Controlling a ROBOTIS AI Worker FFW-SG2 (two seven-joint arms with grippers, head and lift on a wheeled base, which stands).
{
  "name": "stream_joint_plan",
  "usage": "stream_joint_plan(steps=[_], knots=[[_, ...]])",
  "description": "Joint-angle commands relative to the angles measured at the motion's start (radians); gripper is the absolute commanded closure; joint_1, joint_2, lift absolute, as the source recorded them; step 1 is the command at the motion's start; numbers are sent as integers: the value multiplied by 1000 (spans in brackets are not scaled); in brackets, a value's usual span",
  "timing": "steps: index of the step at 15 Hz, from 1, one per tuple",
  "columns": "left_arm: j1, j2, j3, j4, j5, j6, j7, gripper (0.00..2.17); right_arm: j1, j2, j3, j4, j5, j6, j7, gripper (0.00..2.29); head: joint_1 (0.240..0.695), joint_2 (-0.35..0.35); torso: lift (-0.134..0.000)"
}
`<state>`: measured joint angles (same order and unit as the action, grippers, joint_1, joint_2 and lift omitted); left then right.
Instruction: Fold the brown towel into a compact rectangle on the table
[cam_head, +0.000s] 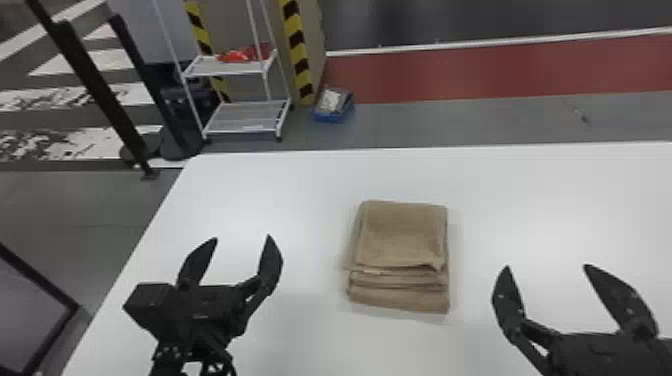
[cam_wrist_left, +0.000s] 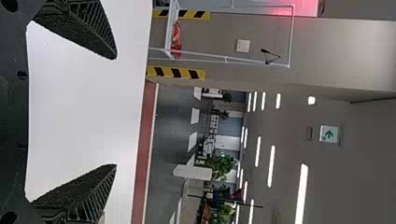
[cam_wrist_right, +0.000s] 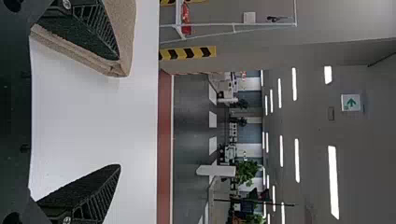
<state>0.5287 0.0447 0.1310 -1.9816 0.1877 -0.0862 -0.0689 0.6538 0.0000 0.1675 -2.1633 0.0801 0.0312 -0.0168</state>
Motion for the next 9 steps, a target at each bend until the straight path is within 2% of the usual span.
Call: stream_joint_plan(steps=[1, 9], knots=[[-9, 0, -1, 3, 1, 3, 0, 39, 3, 1, 7, -7, 3, -1, 0, 53, 695, 200, -126], [-9, -5, -2, 9, -2, 6, 1, 39, 3, -6, 18, -9, -3, -1, 3, 53, 695, 213, -126]])
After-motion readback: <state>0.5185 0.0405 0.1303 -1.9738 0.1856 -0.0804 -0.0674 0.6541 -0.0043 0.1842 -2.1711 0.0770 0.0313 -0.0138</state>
